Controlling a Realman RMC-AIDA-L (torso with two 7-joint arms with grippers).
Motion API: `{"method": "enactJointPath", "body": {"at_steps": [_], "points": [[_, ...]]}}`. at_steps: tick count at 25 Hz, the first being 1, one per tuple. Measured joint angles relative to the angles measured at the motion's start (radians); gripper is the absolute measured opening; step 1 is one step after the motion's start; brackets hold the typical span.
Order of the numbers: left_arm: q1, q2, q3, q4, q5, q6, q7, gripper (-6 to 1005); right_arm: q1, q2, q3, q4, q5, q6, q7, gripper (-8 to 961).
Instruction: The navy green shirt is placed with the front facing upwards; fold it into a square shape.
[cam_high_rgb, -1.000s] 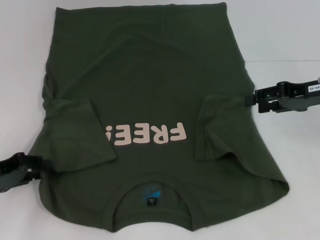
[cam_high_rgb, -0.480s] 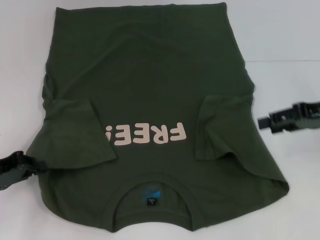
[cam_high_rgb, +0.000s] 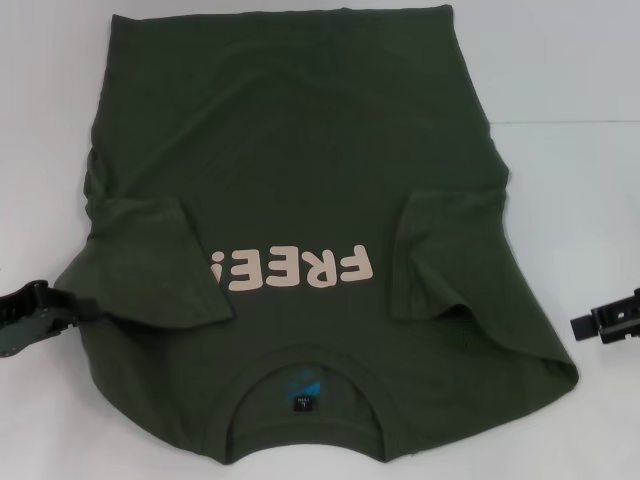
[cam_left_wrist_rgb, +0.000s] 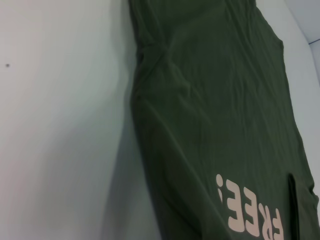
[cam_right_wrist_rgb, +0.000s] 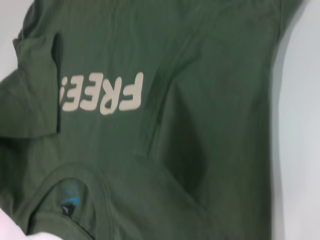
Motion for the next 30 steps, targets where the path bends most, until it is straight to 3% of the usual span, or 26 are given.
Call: {"method": "enactJointPath", "body": {"at_steps": [17,30], "points": [[0.001,0.000,-0.003,-0.005,-0.002,-0.006,0.000,46,0.017,0.069,-0.033,0.000,-0.106,0.082,-0.074,630],[0.002,0.000,-0.006,-0.005,-0.002,-0.007,0.000,45,0.037,0.095,-0.069,0.009,-0.112,0.097,-0.043,629]]}}
